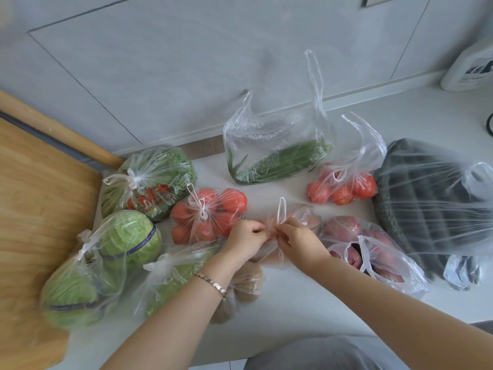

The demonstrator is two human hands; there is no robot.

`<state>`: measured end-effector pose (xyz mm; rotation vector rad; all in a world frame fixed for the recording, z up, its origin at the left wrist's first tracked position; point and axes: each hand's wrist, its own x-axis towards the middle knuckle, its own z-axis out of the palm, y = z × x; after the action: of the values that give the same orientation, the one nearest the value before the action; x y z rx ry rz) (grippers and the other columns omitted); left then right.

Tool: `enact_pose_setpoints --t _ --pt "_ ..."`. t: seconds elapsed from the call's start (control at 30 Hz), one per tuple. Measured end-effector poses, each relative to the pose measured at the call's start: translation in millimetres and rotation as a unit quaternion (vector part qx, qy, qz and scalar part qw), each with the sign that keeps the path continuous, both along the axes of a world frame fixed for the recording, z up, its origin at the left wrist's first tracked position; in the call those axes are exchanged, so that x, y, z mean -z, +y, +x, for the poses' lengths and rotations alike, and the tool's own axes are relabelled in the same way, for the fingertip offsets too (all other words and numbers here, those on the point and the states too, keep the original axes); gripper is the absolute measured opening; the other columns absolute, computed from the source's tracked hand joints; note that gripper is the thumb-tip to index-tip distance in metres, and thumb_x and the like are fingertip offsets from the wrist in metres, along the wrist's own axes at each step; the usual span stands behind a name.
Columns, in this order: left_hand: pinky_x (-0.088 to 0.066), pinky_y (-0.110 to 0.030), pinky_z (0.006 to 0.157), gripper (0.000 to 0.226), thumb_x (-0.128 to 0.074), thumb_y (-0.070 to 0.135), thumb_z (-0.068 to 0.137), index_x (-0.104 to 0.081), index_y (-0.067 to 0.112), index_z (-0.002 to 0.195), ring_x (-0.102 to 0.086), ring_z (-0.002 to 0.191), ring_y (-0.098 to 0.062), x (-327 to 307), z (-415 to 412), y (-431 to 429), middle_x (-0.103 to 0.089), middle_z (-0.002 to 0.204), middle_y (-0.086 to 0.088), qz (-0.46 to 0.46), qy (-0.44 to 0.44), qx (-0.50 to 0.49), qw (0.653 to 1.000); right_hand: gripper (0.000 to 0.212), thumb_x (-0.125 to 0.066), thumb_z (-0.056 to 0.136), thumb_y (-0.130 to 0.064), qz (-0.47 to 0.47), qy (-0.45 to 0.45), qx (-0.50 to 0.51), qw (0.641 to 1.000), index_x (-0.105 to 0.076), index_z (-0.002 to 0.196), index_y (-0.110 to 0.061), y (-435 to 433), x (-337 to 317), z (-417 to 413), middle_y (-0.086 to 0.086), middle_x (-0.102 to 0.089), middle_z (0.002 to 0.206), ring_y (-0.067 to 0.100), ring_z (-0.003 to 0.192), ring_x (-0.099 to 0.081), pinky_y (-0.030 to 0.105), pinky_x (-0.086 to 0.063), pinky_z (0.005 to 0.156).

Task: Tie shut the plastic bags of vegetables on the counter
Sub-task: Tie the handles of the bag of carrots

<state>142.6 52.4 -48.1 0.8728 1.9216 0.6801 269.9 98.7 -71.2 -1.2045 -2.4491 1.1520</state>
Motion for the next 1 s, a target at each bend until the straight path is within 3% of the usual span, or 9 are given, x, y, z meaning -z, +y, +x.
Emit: enact_pose_setpoints --t 0.13,0.33,0.43,0.57,0.67,0.77,0.83,0.9,1.0 --pt "-0.033 -0.012 0.048 0.017 -0.064 0.023 0.084 -0.067 0.015 0.069 -0.041 0.046 0.001 2.9 -1.9 -5.6 -0.052 0.051 0.010 0.023 0.053 0.050 0.997 0.024 -0.048 0.093 -0.015 -0.019 -0.012 0.002 1.000 -0.064 0.103 -0.001 -0.6 -3.7 -1.4 0.016 -0.054 0.108 0.030 0.097 -0.056 0.032 -0.040 0.086" --pt "-0.037 -0.016 0.053 0.015 -0.062 0.024 0.086 -0.067 0.017 0.074 -0.052 0.059 -0.013 3.9 7.0 -9.7 -0.064 0.065 -0.003 0.068 0.106 0.023 0.992 0.015 -0.058 0.087 -0.014 -0.103 0.062 0.115 0.986 -0.070 0.091 -0.005 -1.5 -6.2 -0.3 0.007 -0.069 0.085 0.014 0.076 -0.055 0.018 -0.037 0.064" --pt "-0.044 -0.023 0.065 0.016 -0.060 0.019 0.087 -0.071 0.007 0.087 -0.061 0.071 -0.020 2.1 10.3 -9.9 -0.071 0.080 -0.010 0.093 0.139 0.024 0.986 0.006 -0.064 0.082 -0.007 -0.234 0.132 0.201 0.942 -0.068 0.086 -0.010 0.4 -7.7 -2.6 0.000 -0.065 0.074 0.009 0.070 -0.059 0.012 -0.042 0.062" --pt "-0.038 -0.009 0.057 0.016 -0.059 0.014 0.087 -0.071 0.004 0.092 -0.052 0.059 -0.005 3.8 9.0 -9.6 -0.067 0.077 -0.004 0.074 0.102 0.021 0.992 0.019 -0.056 0.085 0.004 -0.432 0.169 0.168 0.870 -0.065 0.080 -0.012 14.1 -14.7 7.6 -0.007 -0.045 0.040 0.001 0.033 -0.036 0.011 -0.029 0.037" --pt "-0.039 -0.011 0.057 0.016 -0.055 0.013 0.090 -0.070 0.007 0.093 -0.048 0.058 -0.006 3.5 11.2 -5.2 -0.062 0.074 -0.004 0.032 0.031 -0.027 0.999 0.029 -0.061 0.080 0.004 -0.308 0.114 0.062 0.943 -0.071 0.097 -0.018 17.5 -12.4 13.1 -0.007 -0.045 0.047 0.002 0.037 -0.036 0.009 -0.031 0.045" --pt "-0.030 -0.005 0.035 0.015 -0.056 0.016 0.090 -0.067 0.010 0.097 -0.040 0.045 -0.006 -0.8 11.2 -1.6 -0.058 0.067 0.000 -0.009 -0.042 -0.065 0.997 0.020 -0.068 0.078 -0.008 -0.073 0.067 0.015 0.995 -0.074 0.094 -0.018 12.6 -4.5 10.9 0.000 -0.066 0.070 0.003 0.059 -0.053 0.015 -0.039 0.062" --pt "-0.027 -0.004 0.030 0.017 -0.058 0.014 0.089 -0.067 0.004 0.100 -0.040 0.036 -0.001 -3.1 8.9 -0.9 -0.058 0.068 0.000 -0.022 -0.077 -0.077 0.994 0.014 -0.065 0.076 -0.014 0.050 0.063 -0.036 0.996 -0.075 0.085 -0.011 10.3 2.2 9.7 0.009 -0.070 0.076 0.022 0.069 -0.064 0.024 -0.046 0.065" --pt "-0.031 -0.004 0.037 0.017 -0.060 0.012 0.087 -0.068 0.000 0.097 -0.045 0.034 0.000 -3.1 6.7 -0.8 -0.057 0.063 -0.003 -0.023 -0.081 -0.083 0.993 0.010 -0.065 0.069 -0.017 0.146 0.055 -0.064 0.986 -0.072 0.071 -0.010 9.9 9.3 9.6 0.008 -0.067 0.071 0.026 0.063 -0.065 0.024 -0.051 0.052" --pt "-0.040 -0.019 0.061 0.014 -0.064 0.017 0.085 -0.069 0.003 0.085 -0.054 0.067 -0.016 1.4 5.1 -0.1 -0.060 0.073 -0.011 -0.021 -0.041 -0.067 0.997 0.006 -0.067 0.067 -0.019 0.222 0.011 -0.086 0.971 -0.066 0.064 -0.013 9.7 10.9 11.7 0.005 -0.061 0.075 0.020 0.062 -0.061 0.024 -0.047 0.039"
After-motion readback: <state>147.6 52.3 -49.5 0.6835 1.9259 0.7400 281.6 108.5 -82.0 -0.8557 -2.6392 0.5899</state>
